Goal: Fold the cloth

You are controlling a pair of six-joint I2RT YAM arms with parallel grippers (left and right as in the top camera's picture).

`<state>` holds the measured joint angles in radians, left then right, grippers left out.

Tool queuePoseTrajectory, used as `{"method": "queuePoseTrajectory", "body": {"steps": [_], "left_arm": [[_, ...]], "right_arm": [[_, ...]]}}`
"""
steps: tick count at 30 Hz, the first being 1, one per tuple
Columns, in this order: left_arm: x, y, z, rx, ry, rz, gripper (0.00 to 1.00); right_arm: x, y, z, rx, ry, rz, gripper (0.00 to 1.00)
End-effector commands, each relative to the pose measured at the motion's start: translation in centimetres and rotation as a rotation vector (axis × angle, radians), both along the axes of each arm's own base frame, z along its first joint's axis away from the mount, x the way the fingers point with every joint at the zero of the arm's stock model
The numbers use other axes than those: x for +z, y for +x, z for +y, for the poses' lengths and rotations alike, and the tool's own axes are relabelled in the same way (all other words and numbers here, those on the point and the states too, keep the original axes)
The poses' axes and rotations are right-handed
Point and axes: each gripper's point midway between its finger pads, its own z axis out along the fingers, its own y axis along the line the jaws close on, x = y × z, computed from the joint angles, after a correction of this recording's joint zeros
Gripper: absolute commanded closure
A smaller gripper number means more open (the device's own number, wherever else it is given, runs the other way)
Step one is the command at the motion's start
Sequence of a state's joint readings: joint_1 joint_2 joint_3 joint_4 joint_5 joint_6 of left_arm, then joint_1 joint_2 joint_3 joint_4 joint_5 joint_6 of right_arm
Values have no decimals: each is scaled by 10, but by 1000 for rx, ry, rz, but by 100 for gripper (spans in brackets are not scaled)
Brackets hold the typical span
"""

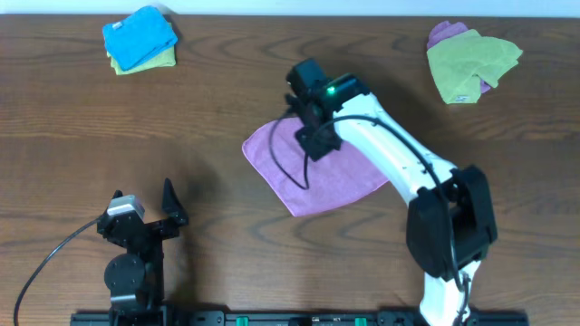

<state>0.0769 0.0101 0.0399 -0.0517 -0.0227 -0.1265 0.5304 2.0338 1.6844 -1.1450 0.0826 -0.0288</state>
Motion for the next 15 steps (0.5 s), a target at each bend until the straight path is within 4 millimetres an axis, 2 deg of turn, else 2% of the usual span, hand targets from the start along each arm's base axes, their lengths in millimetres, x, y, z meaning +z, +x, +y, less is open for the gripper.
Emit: {"method": "queuePoseTrajectory", "body": {"steps": [1, 4, 7, 11, 15], "left_arm": [[-21, 0, 1, 3, 14, 54, 5], [-21, 0, 1, 3, 14, 54, 4], [-21, 0, 1, 3, 14, 54, 5], [-21, 0, 1, 3, 14, 54, 4], [-21, 0, 1, 3, 14, 54, 4]], "right_arm": [[-9, 6, -52, -182, -107, 20, 99], [-18, 0, -81, -281, -122, 75, 98], [-29, -10, -96, -320, -119, 131, 98], [-44, -23, -103, -345, -107, 184, 98], [-57, -24, -105, -348, -100, 170, 98]]}}
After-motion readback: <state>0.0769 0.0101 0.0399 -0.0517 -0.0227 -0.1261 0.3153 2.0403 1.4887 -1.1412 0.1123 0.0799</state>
